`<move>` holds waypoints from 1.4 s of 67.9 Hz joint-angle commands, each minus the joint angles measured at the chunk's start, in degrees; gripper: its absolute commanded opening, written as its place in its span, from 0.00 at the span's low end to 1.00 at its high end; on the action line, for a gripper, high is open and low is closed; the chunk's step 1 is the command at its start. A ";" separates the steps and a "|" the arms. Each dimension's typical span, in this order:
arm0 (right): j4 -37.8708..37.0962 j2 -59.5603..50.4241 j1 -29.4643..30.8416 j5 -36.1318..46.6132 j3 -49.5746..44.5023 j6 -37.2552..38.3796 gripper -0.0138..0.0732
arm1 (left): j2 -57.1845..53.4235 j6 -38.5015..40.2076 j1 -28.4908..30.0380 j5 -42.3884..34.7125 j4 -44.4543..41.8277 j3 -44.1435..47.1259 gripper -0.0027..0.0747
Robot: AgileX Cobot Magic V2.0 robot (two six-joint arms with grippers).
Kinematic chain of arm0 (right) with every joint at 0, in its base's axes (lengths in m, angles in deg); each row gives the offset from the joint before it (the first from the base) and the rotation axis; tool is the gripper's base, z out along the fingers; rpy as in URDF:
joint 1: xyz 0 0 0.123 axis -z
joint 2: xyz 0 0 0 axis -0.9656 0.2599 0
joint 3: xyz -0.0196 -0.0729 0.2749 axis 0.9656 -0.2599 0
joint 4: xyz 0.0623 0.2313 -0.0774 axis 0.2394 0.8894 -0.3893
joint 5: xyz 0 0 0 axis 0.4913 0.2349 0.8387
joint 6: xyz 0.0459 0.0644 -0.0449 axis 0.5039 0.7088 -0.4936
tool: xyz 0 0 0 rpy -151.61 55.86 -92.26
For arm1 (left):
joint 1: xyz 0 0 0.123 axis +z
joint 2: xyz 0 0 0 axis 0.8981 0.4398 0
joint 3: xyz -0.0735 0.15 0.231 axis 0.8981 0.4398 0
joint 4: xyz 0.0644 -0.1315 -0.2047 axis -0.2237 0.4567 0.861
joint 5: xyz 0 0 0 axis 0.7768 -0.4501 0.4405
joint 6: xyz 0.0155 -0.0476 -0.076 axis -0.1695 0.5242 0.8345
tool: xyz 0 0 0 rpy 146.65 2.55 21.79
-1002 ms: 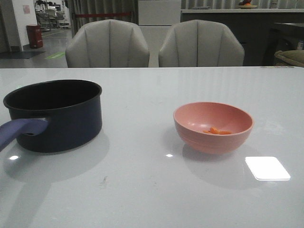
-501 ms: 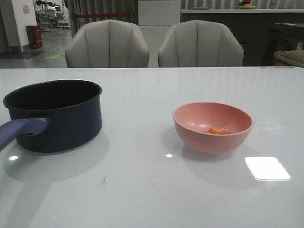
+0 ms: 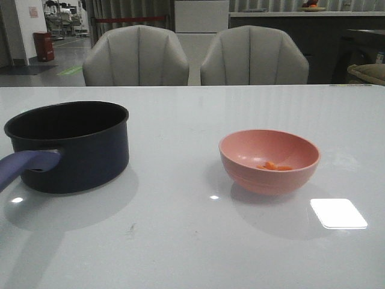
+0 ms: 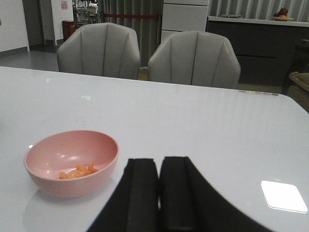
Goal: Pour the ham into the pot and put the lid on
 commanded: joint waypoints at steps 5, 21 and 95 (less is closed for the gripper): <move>-0.49 -1.17 0.21 5.09 0.32 -0.05 0.34 | -13.07 0.01 -3.69 -4.42 2.09 6.18 0.83; -0.49 -1.17 0.21 5.09 0.32 -0.05 0.34 | -31.28 0.01 -4.72 -4.55 2.09 13.81 0.83; 2.91 31.98 0.21 -10.73 24.94 0.45 0.58 | -37.76 0.01 -4.72 -5.51 3.30 17.51 0.83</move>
